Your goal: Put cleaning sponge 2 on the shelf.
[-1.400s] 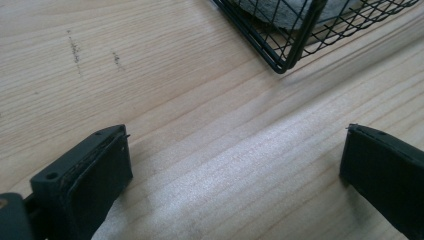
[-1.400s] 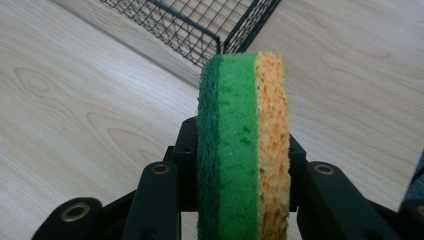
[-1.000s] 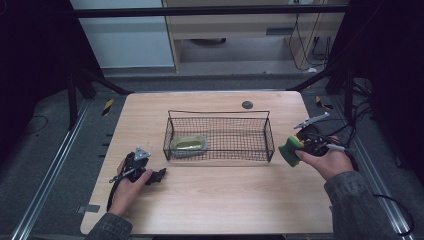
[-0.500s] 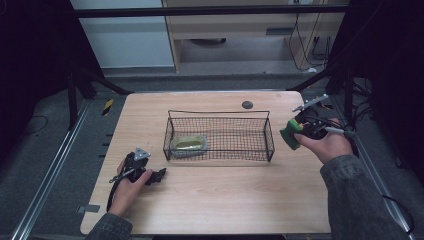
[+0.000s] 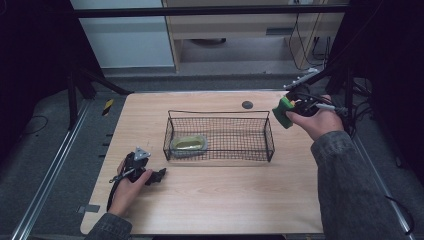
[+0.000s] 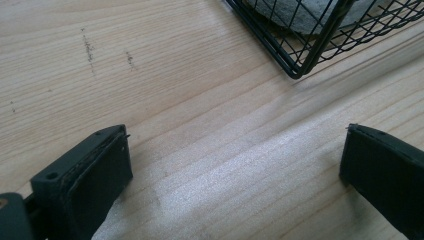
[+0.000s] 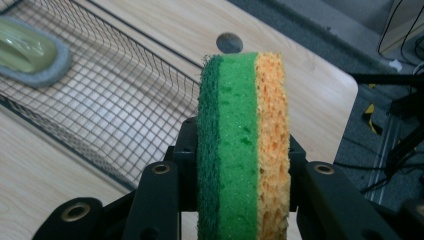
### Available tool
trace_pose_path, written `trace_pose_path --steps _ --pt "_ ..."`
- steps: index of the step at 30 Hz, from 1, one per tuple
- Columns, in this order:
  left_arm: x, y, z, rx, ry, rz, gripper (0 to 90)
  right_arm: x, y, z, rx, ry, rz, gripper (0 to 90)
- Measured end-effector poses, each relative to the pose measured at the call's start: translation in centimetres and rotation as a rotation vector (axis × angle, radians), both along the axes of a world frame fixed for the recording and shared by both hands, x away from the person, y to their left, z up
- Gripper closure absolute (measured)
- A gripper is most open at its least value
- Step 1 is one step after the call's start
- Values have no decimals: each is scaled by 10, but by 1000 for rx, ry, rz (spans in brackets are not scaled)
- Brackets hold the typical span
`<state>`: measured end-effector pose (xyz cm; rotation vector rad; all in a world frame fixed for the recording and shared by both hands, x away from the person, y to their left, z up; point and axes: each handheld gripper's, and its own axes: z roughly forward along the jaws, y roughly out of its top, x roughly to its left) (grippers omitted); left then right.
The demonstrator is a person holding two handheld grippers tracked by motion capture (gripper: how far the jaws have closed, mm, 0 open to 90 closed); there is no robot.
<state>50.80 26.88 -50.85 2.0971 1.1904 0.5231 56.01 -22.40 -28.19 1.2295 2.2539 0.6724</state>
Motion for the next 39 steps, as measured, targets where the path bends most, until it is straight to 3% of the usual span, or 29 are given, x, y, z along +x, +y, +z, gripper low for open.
trace_pose_path --steps 9,13,21,31,39 --pt "0 0 0 1 1 0 0 12 12 9 1 -20 8 650" --pt "0 0 0 1 1 -1 0 16 21 3 -12 -8 36 650" --pt "0 0 0 0 1 -1 0 23 34 -16 -21 3 71 650" --pt "0 0 0 -1 0 -1 0 34 41 -50 -1 52 80 650" --pt "0 0 0 0 0 -2 0 42 43 -65 -2 81 74 649"
